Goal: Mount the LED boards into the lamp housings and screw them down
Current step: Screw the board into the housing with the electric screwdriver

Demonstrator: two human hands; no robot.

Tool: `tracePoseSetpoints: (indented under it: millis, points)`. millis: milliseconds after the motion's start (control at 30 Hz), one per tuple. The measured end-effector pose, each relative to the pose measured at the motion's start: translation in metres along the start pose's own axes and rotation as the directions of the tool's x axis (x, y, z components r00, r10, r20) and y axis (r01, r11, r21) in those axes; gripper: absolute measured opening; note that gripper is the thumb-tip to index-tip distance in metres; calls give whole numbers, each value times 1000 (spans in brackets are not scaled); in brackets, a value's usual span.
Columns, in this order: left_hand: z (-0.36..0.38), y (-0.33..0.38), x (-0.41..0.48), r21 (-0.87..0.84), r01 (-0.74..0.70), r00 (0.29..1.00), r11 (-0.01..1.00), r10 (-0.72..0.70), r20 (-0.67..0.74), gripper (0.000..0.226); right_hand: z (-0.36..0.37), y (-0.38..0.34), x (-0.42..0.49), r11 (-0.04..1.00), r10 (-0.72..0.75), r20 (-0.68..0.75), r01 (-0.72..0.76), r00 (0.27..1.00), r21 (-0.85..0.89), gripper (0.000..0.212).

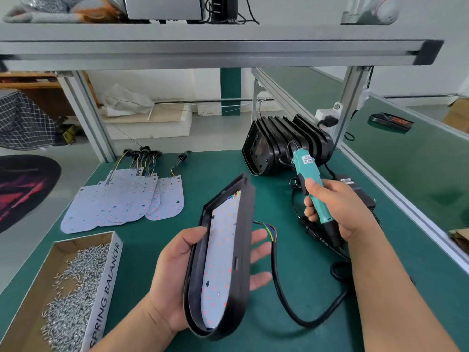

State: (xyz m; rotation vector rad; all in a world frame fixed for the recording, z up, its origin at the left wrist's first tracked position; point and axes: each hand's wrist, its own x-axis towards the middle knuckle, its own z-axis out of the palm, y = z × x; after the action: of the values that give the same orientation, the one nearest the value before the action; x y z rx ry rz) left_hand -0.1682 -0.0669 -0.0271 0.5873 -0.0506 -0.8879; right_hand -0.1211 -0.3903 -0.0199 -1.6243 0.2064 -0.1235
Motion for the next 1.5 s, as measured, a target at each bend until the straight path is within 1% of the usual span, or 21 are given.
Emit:
tracePoseSetpoints:
  millis: [100, 200, 300, 400, 467, 500, 567, 633, 667, 733, 767, 800, 833, 867, 1000, 1100, 1200, 1267, 1333, 1433, 1500]
  points:
    - [-7, -1, 5, -50, 33, 995, 998, -28, 100, 74, 9, 0, 1, 993, -28, 8, 29, 1000, -110, 33]
    - [-12, 2, 8, -25, -12, 985, 1000, 16, 172, 65, 24, 0, 3, 971, -55, 15, 57, 998, -230, 29]
    - [-11, 7, 8, -33, -46, 977, 998, 52, 209, 58, 32, -1, 3, 963, -73, 5, 72, 997, -259, 30]
    - [-13, 10, 3, 38, -106, 990, 994, 102, 96, 61, 32, -4, 1, 955, -94, -17, 86, 995, -283, 26]
    - [-10, 10, 0, 120, -195, 978, 973, 203, -56, 62, 31, -5, 0, 945, -112, -20, 100, 994, -311, 22]
    - [-9, 11, 0, 167, -218, 957, 962, 244, -158, 61, 29, -6, -1, 941, -119, -20, 106, 993, -320, 21]
    - [-10, 11, 4, 252, -250, 885, 935, 326, -334, 50, 22, -10, -2, 921, -133, -15, 118, 991, -372, 22]
    - [-6, 12, 7, 299, -279, 813, 913, 390, -432, 45, 13, -14, -4, 877, -152, -10, 130, 988, -463, 23]
    - [-6, 13, 8, 323, -315, 763, 892, 441, -474, 42, 7, -16, -5, 852, -159, -17, 128, 987, -508, 24]
    - [-10, 18, 8, 371, -417, 611, 830, 558, -561, 33, -5, -18, -7, 796, -170, -59, 102, 984, -597, 25]
    - [-13, 21, 7, 388, -462, 532, 798, 599, -599, 28, -10, -18, -8, 772, -173, -80, 85, 982, -630, 26]
    - [-17, 25, 7, 401, -492, 472, 773, 623, -624, 24, -14, -18, -9, 758, -170, -98, 67, 981, -649, 26]
    - [-20, 27, 6, 412, -508, 436, 756, 639, -634, 21, -17, -17, -9, 754, -163, -110, 52, 980, -655, 26]
    - [-24, 29, 6, 429, -512, 418, 744, 652, -632, 20, -18, -17, -9, 758, -158, -116, 45, 981, -651, 25]
    - [-25, 32, 5, 580, -465, 370, 668, 742, -558, 17, -16, -17, -9, 785, -221, -134, 95, 966, -612, 18]
    - [-23, 36, 4, 689, -421, 364, 590, 806, -467, 22, -17, -16, -9, 777, -223, -115, 105, 968, -621, 19]
    - [-25, 37, 5, 706, -419, 372, 571, 817, -441, 24, -12, -14, -8, 649, -144, 5, 98, 990, -754, 21]
    - [-26, 34, 6, 709, -413, 404, 572, 813, -420, 21, -5, -10, -6, 579, -85, 65, 103, 994, -809, 24]
    - [-26, 30, 8, 705, -409, 440, 580, 802, -404, 17, -1, -8, -5, 541, -65, 71, 95, 995, -835, 26]
    - [-27, 26, 10, 681, -404, 489, 611, 773, -404, 18, 0, -8, -5, 519, -79, 43, 78, 996, -851, 29]
    - [-29, 25, 11, 655, -395, 515, 644, 746, -423, 24, -1, -7, -5, 506, -62, 36, 63, 997, -860, 32]
